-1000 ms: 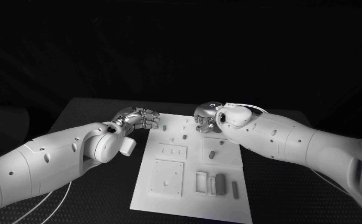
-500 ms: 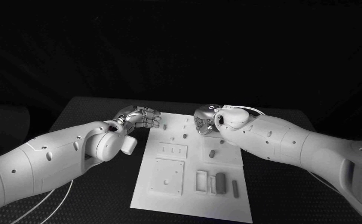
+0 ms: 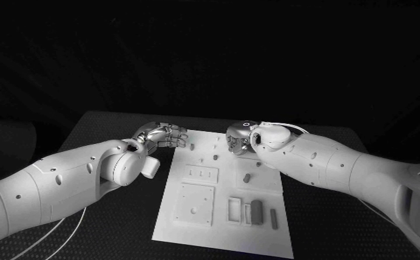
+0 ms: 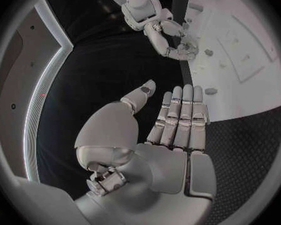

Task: Assemble the parts on the task board

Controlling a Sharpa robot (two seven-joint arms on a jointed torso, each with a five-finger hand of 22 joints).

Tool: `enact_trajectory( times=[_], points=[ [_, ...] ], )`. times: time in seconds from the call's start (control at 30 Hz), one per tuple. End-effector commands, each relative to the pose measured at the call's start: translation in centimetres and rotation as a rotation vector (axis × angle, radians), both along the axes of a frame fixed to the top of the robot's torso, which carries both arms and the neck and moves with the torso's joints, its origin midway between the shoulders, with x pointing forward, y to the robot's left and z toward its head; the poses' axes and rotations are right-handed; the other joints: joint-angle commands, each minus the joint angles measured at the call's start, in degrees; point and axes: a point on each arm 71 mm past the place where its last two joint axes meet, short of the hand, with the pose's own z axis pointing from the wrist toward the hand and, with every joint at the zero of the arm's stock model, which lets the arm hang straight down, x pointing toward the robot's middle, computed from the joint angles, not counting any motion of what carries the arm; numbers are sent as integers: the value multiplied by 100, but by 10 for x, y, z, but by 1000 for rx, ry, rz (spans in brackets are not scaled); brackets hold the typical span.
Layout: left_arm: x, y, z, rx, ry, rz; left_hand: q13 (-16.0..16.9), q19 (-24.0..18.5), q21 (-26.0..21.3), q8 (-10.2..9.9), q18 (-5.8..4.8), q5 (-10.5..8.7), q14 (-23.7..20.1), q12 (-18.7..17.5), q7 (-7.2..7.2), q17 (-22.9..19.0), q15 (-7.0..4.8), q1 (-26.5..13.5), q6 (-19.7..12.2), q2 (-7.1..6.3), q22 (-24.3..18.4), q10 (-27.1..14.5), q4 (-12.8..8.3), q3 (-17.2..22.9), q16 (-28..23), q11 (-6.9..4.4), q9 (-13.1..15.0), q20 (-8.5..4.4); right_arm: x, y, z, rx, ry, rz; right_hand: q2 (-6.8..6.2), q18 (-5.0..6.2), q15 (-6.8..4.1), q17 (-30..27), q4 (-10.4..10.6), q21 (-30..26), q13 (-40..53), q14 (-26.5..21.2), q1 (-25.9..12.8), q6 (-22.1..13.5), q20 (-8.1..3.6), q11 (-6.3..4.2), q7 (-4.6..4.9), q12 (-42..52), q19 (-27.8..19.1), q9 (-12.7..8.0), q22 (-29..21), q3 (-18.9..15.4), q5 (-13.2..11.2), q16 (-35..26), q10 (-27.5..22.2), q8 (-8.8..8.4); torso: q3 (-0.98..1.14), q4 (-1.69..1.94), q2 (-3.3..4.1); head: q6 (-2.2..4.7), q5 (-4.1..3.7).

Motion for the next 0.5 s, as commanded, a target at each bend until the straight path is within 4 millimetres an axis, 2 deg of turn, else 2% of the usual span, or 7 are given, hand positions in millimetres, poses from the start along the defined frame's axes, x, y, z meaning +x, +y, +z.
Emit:
enact_trajectory(
  times=[0.03, 0.2, 0.5],
  points=[
    [0, -3, 1, -8, -7, -19, -7, 41, -27, -19, -29, 0, 53, -26, -19, 10, -1, -35, 7, 9, -6, 26, -10, -31, -21, -11, -6, 11, -2, 3, -4, -7, 6, 19, 159, 162, -86, 0, -60, 71, 59, 41, -25, 150, -61, -56, -63, 49, 82, 57, 129, 0, -9, 73, 155, 93, 1, 0, 2, 4, 2],
    [0, -3, 1, -7, -7, -18, -8, 41, -29, -19, -29, 0, 53, -27, -19, 12, -1, -34, 8, 10, -6, 27, -11, -30, -23, -11, -6, 10, -2, 2, 0, 19, -32, 2, 238, 162, -190, -18, -132, 242, 208, 134, -24, 360, -155, -170, -161, 115, 212, 151, 134, 9, -8, 168, 423, 213, 0, 1, 1, 5, 3],
    [0, -2, 1, -6, -7, -15, -8, 42, -31, -19, -29, 0, 54, -30, -19, 14, -1, -31, 8, 11, -6, 28, -13, -30, -26, -11, -7, 10, -1, 0, 12, 122, -164, -65, 194, 162, -261, -18, -148, 503, 337, 228, 18, 470, -268, -240, -214, 120, 342, 224, 142, -3, -8, 267, 571, 268, 0, -1, 0, 26, 5]
  ],
)
